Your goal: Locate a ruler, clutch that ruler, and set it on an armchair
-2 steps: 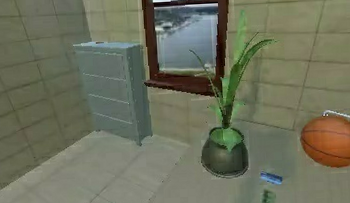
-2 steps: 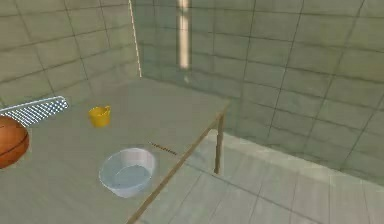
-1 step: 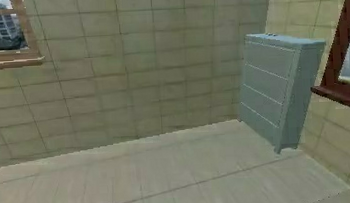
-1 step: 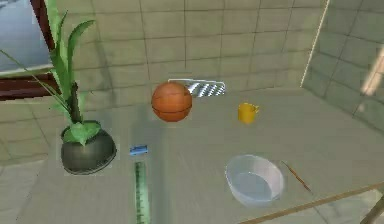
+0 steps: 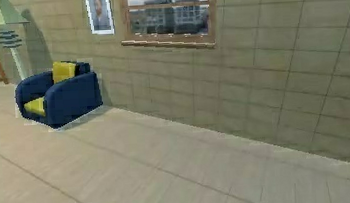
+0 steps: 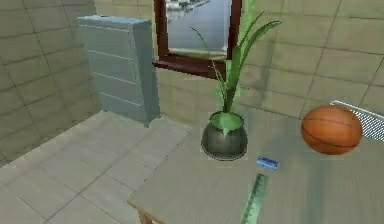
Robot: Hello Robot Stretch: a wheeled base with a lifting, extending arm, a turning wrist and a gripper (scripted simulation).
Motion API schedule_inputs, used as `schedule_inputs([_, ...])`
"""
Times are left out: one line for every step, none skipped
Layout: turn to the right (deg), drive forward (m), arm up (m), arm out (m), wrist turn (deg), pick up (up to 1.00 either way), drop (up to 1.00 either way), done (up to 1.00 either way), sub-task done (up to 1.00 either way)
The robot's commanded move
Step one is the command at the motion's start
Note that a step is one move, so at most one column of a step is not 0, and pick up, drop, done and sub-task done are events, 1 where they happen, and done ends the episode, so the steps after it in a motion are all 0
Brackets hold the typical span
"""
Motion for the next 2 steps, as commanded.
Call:
schedule_inputs([-45.0, 0.0, 0.0, 0.0, 0.0, 0.0, 0.0, 0.0, 0.0])
schedule_inputs([-15.0, 0.0, 0.0, 0.0, 0.0, 0.0, 0.0, 0.0, 0.0])
